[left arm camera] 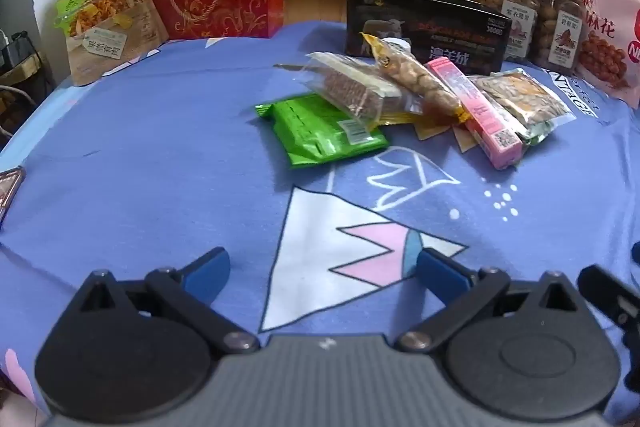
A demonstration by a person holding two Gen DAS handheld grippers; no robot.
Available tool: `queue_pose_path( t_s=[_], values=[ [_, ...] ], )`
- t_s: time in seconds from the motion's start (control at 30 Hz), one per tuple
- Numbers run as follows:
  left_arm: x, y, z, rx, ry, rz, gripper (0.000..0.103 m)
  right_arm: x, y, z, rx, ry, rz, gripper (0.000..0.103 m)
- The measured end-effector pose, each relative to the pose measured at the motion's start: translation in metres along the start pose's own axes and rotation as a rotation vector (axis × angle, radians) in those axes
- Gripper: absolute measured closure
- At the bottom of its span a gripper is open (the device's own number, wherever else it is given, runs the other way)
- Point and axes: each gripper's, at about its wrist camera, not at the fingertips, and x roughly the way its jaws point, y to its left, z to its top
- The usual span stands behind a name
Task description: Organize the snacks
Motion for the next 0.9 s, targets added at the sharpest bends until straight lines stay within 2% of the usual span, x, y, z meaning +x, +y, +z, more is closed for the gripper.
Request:
queue_pose_path(
  t_s=[0.13,0.17,0.2,0.3,0.37,0.4,0.47,0.53,0.6,0.67,0.83,0.9],
  values=[
    [0.0,0.012,-0.002,-0.038,-0.045,-0.04,0.0,0.004,0.006,0.007,-0.08,-0.035,-0.005,0.0],
    [0.0,0.014,-0.005,-0.032,-0.063,-0.04,0.0,-0.003,0.011,0.004,-0.065,-0.068,0.016,0.002],
    [-0.001,0.017,-0.008,-0.026,-0.076,-0.047,0.0,-0.002,0.015,0.005,-0.084,-0.065,0.015,0.004],
    [-0.004,0.023,-0.013,0.008,-0.097,-0.071,0.0,-0.003,0.022,0.011,-0.135,-0.067,0.039,0.019],
    [-0.006,0.022,-0.014,0.022,-0.108,-0.098,0.0,0.003,0.027,0.012,-0.161,-0.06,0.067,0.037],
    [-0.008,0.028,-0.015,0.02,-0.117,-0.127,0.0,0.006,0.029,0.014,-0.18,-0.052,0.085,0.041],
    [-0.012,0.043,-0.016,-0.042,-0.139,-0.186,0.001,0.012,0.035,0.021,-0.223,-0.038,0.113,0.055],
    [-0.015,0.061,-0.015,-0.12,-0.158,-0.21,0.009,0.021,0.043,0.03,-0.272,-0.032,0.131,0.063],
    [-0.017,0.072,-0.013,-0.125,-0.168,-0.167,0.018,0.032,0.052,0.039,-0.329,-0.029,0.138,0.065],
    [-0.021,0.084,-0.012,-0.147,-0.188,-0.137,0.018,0.046,0.059,0.046,-0.37,-0.032,0.13,0.065],
    [-0.028,0.102,-0.013,-0.185,-0.198,-0.14,0.018,0.093,0.077,0.061,-0.489,-0.003,0.082,0.065],
    [-0.031,0.102,-0.014,-0.177,-0.203,-0.147,0.019,0.108,0.076,0.062,-0.499,0.031,0.084,0.07]
  ],
)
